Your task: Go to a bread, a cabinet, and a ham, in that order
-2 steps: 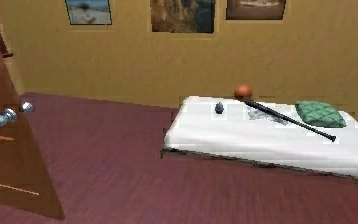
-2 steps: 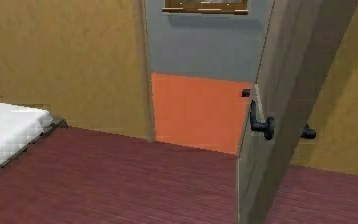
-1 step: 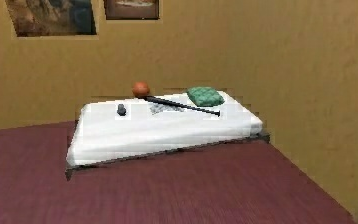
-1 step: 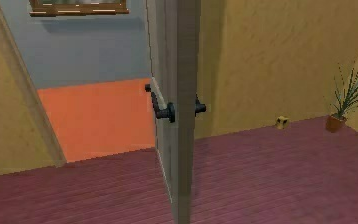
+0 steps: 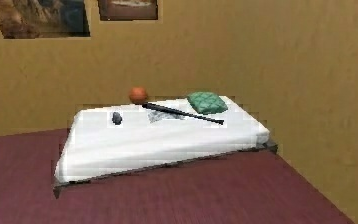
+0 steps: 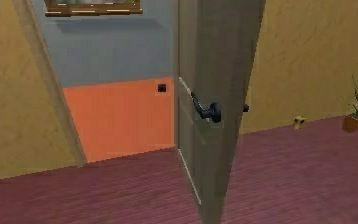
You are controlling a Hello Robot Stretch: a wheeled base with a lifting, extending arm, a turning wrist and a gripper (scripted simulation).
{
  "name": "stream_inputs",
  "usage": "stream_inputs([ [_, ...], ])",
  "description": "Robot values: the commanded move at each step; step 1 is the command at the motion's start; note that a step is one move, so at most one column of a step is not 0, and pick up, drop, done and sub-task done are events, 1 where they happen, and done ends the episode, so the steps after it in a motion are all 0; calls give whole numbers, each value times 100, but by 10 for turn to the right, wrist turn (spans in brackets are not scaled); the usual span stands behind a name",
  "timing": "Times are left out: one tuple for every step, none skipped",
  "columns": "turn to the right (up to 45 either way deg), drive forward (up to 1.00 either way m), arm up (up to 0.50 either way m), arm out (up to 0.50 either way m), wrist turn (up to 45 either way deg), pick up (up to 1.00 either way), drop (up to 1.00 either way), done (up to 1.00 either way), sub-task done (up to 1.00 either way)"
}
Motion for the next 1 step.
stream_inputs([
  [450, 0, 0, 0, 0, 0, 0, 0, 0],
])
